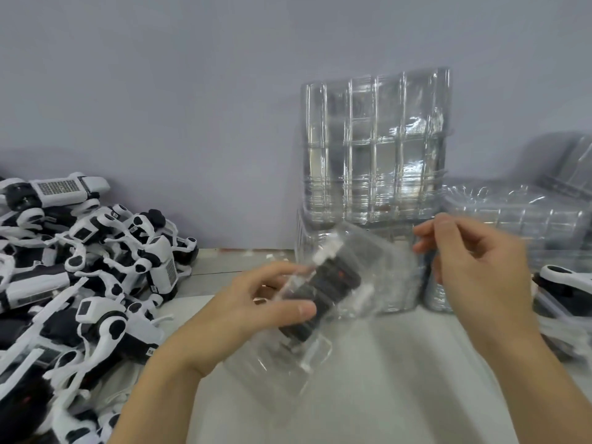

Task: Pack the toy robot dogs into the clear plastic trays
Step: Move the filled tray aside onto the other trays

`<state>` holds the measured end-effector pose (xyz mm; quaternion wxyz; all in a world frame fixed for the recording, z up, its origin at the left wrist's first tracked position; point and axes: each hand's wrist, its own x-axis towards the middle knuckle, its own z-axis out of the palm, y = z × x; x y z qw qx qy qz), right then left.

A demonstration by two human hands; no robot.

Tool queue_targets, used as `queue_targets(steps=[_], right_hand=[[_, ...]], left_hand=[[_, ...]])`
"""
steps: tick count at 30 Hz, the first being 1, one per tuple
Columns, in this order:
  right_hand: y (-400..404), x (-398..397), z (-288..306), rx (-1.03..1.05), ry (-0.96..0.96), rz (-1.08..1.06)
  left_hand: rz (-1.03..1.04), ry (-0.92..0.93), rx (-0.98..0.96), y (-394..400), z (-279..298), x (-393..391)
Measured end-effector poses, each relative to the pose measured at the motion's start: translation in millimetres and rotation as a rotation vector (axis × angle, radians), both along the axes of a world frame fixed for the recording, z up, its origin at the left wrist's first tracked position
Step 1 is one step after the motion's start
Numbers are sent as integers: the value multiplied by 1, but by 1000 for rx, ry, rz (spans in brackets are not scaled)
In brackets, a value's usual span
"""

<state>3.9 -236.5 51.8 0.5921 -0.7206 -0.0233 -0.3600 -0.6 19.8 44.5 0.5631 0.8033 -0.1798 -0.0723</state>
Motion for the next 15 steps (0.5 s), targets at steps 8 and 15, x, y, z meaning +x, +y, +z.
queue_targets(steps=[8,15], right_hand=[[17,-1,0,16,1,168],[71,-10,-5,-248,30,390]], left_hand=[[191,110,-618,10,1,0],[329,171,-991,9,-3,8]])
